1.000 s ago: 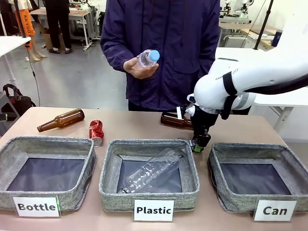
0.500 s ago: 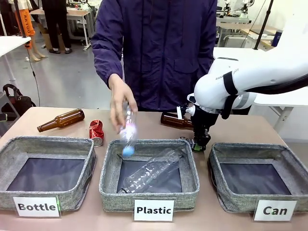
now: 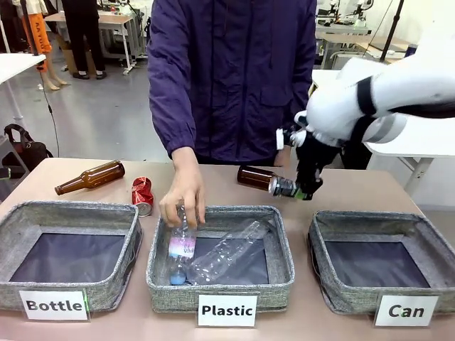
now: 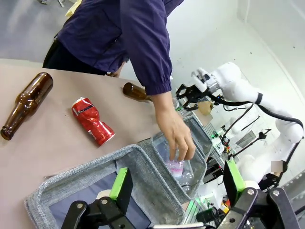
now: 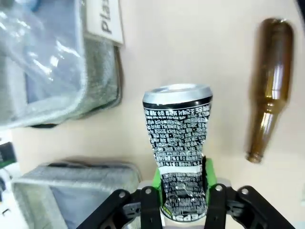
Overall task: Sort the can waste into the basket.
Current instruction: Pick up the can waste from the table and place it in the right Fabric basket.
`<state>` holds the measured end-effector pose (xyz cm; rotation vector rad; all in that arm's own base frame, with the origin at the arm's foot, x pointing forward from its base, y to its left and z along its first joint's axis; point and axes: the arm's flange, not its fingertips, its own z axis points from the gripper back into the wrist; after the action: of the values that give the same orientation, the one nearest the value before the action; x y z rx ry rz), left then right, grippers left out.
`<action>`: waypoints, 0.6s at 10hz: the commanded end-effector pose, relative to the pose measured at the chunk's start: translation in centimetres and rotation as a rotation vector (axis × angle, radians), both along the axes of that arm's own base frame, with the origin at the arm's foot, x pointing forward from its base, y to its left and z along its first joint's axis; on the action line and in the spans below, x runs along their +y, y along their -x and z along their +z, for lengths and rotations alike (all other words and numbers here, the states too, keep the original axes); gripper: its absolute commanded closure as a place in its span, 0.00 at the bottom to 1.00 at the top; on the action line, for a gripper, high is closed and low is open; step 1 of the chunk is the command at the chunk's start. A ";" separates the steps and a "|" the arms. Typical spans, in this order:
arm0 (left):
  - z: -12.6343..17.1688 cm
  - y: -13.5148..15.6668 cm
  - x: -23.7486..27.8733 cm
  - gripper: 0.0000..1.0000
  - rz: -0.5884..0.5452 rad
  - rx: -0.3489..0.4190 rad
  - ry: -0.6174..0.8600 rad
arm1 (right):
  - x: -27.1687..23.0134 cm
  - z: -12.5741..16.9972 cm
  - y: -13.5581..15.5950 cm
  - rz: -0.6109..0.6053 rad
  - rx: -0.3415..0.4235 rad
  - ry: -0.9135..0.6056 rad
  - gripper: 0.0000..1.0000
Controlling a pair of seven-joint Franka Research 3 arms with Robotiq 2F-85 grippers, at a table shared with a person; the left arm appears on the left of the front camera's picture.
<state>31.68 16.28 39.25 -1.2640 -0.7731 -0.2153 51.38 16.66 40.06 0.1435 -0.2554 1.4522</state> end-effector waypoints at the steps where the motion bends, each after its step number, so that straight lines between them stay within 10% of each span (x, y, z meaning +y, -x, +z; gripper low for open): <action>1: 0.1 0.0 -0.1 0.00 0.002 -0.018 0.013 | -3.2 2.3 4.6 0.035 -0.085 -0.068 1.00; 6: 0.1 0.0 -0.1 0.00 0.002 -0.018 0.013 | -11.3 2.4 16.0 0.085 -0.044 0.042 1.00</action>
<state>31.67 16.28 39.28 -1.2639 -0.7734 -0.2158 36.63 6.19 42.98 0.1219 -0.2729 1.5197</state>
